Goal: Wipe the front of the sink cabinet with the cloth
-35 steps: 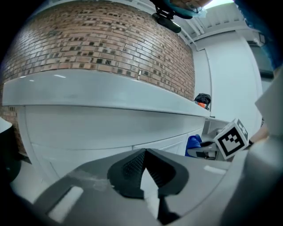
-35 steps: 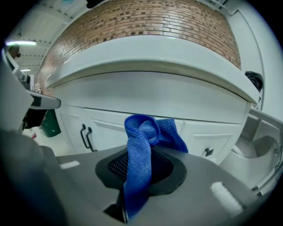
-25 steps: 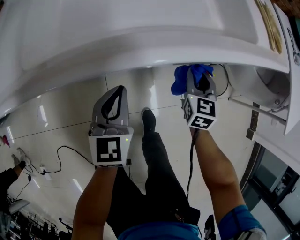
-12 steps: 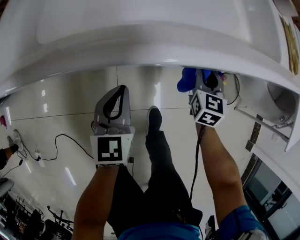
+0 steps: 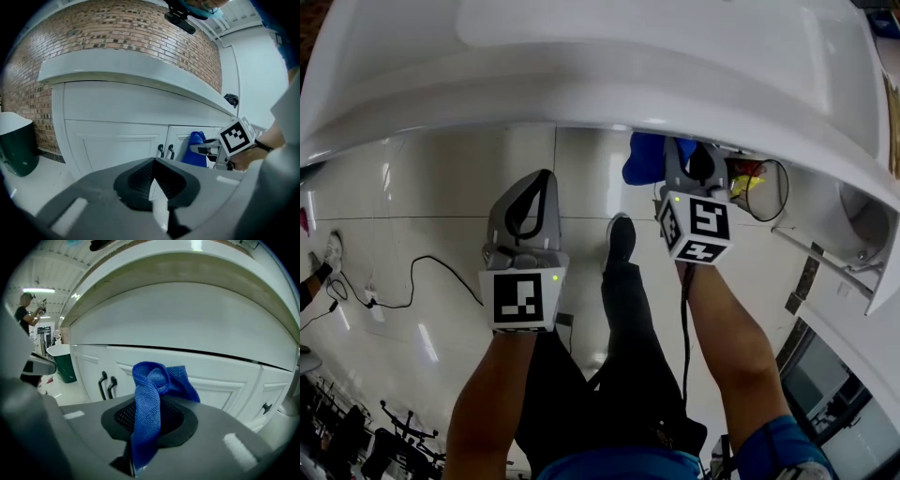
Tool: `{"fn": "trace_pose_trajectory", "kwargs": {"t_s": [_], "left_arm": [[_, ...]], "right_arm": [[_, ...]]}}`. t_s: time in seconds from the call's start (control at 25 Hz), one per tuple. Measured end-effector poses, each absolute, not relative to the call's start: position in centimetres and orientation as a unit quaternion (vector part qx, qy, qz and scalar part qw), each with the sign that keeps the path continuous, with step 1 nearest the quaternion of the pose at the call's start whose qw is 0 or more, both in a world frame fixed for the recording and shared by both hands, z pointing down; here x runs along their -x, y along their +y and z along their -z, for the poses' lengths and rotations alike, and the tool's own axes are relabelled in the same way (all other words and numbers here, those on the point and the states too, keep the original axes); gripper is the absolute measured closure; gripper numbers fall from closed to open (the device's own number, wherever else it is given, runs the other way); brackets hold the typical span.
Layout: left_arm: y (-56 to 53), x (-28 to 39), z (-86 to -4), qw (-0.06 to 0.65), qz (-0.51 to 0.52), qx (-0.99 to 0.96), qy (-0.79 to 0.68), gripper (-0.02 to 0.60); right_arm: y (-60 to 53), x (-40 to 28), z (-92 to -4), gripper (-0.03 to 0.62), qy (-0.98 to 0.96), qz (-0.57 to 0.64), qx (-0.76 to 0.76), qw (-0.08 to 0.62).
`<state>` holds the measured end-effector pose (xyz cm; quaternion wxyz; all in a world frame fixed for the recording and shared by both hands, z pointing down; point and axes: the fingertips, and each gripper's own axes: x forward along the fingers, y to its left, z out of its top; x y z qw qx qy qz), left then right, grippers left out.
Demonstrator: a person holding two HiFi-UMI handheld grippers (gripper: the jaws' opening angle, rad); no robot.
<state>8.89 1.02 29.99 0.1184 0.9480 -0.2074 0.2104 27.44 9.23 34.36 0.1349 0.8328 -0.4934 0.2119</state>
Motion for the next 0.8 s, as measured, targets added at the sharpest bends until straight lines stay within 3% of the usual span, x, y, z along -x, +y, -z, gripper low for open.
{"fn": "trace_pose_trajectory", "kwargs": {"t_s": [0.56,0.8], "left_arm": [[-5.5,0.0,-29.3,0.13,-0.199,-0.94,-0.245,0.578],[-8.9,4.6,-29.2,0.136,-0.194,-0.933,-0.27,0.578]], "right_arm": [[-0.1,-15.9,-31.5,0.511,-0.549,-0.19,-0.805,0.124],[-3.7,-14.2,-32.5,0.51,-0.545,-0.188,-0.804,0.143]]}}
